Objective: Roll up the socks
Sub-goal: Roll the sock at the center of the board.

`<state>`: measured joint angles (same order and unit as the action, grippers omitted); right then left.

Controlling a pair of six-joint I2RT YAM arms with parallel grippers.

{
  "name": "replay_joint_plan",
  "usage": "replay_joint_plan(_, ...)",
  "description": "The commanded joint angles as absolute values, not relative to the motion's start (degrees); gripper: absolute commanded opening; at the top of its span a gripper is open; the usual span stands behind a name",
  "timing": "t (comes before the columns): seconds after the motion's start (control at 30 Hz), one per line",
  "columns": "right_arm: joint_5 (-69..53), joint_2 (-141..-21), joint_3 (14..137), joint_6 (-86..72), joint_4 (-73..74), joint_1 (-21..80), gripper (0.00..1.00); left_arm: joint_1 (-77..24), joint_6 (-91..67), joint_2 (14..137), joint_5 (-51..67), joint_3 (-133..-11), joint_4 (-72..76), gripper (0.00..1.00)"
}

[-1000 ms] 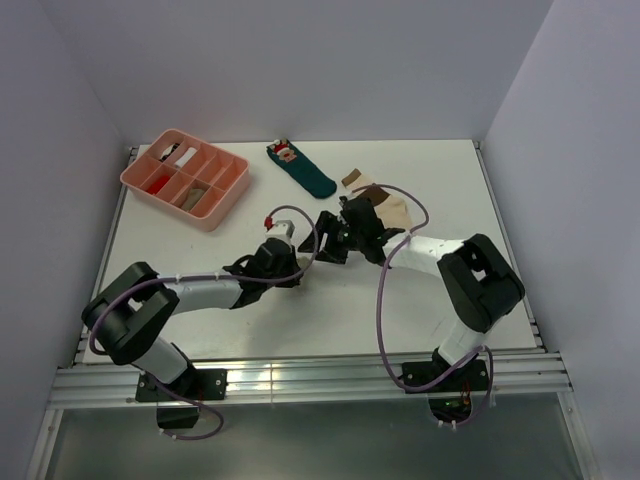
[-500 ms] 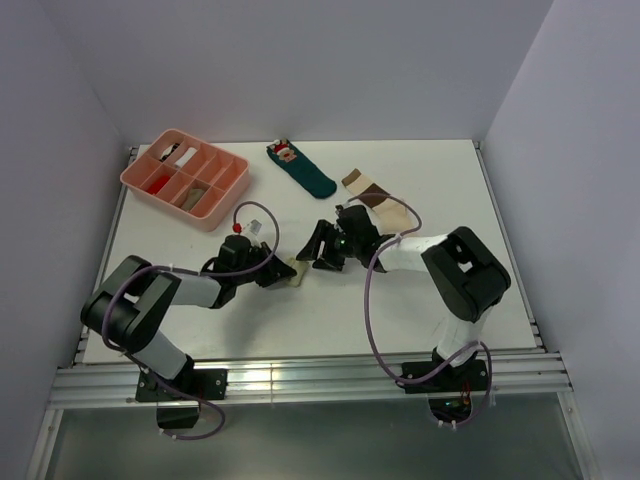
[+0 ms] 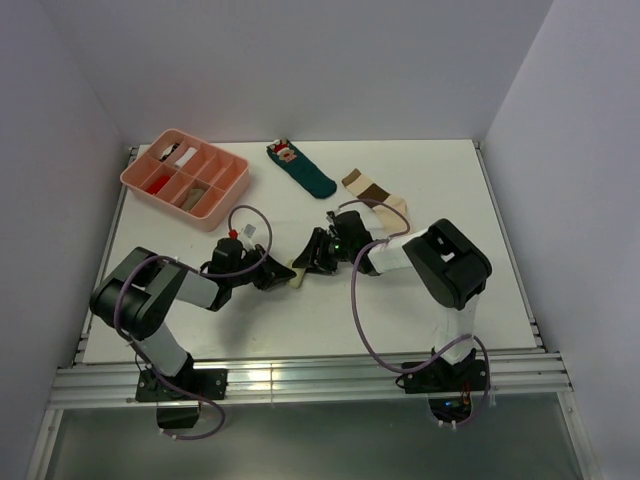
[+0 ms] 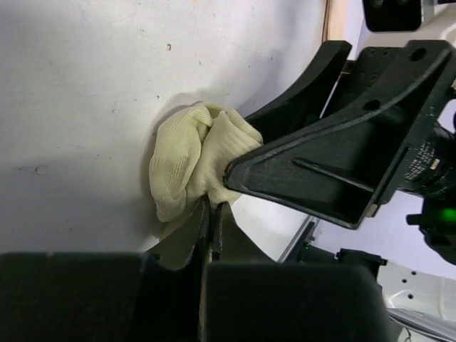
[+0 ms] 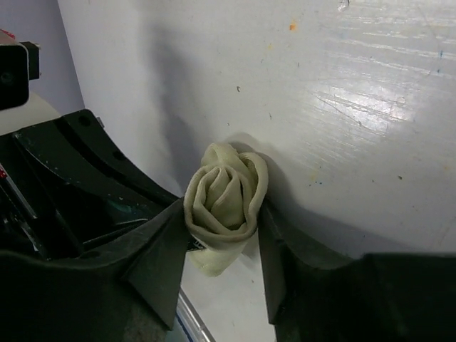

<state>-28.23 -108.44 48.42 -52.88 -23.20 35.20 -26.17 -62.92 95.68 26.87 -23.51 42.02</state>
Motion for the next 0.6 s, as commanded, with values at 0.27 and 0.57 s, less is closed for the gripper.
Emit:
replay_joint_plan(0.27,-25.9,-107.5,50.4,-47.2,-15.2,35.7,0.0,-26.1,-56.7,94.2,23.7,-24.3,31.6,0.06)
replay_joint_plan(0.57,-19.6,-106.5,58.8,-44.6,5.2,36.1,0.0,-37.6,-41.9,80.8,-3.8,-33.7,9.2,0.43)
